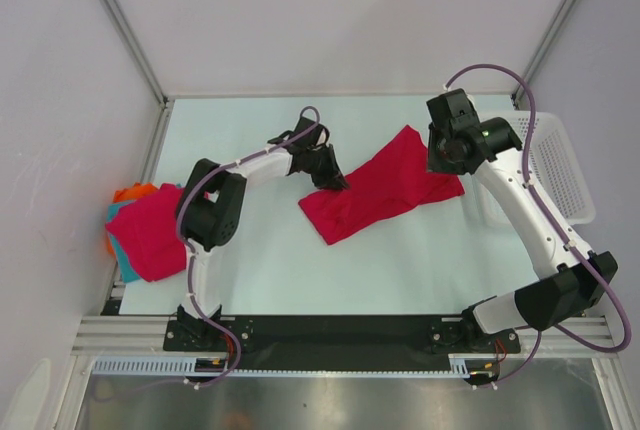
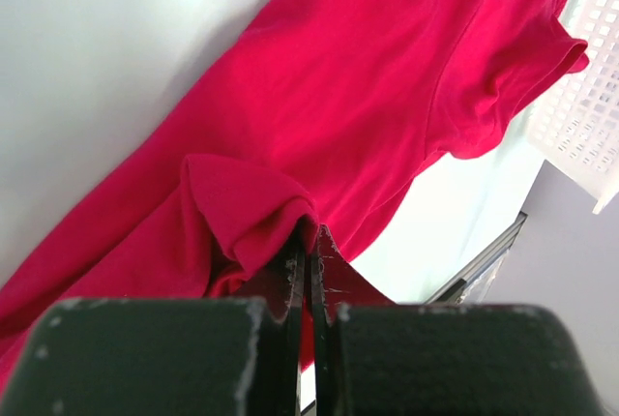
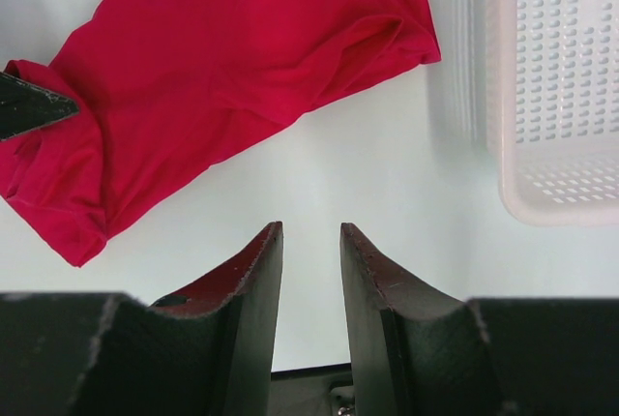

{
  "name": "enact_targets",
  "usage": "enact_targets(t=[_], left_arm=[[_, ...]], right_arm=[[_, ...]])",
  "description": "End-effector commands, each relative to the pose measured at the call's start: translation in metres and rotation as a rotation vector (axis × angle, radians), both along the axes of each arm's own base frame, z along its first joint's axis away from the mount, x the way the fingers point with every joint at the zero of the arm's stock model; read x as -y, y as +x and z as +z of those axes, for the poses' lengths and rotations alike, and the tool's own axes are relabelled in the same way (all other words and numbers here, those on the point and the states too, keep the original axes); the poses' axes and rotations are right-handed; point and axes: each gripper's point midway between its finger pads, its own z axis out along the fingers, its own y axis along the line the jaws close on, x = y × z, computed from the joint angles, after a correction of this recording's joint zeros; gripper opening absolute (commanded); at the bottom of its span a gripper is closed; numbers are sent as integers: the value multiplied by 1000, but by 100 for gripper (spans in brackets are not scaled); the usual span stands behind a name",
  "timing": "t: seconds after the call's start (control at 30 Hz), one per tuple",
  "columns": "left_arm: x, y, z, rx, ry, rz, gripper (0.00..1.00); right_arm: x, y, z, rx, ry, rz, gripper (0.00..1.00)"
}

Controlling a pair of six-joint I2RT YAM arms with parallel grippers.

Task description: Fold and stack the t-shirts

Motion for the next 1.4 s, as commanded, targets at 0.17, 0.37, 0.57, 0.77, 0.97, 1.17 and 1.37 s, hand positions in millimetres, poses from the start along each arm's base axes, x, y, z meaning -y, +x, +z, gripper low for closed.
enact_targets(t=[0.17,0.37,0.57,0.77,0.97,1.17,1.37], left_arm=[[18,20,27,66,-34,19,0],[20,23,28,84,-17,26,0],[29,22,7,29,-20,-23,32],[22,24,14,64,15,-22,54],[-6,24,58,169,66,29,56],[-60,7,121,293,71,132,57],[-128,-22,164,409,107,243,59]], right_arm=[[14,-2,11,32,1,-8,36],[15,-1,5,21,8,-11,36],[14,-1,1,10,9,0,36],[15,-1,0,11,15,-4,36],[3,1,-6,2,58,12,35],[-26,1,-25,-25,79,63,35],[-86,9,-58,-72,128,155,34]])
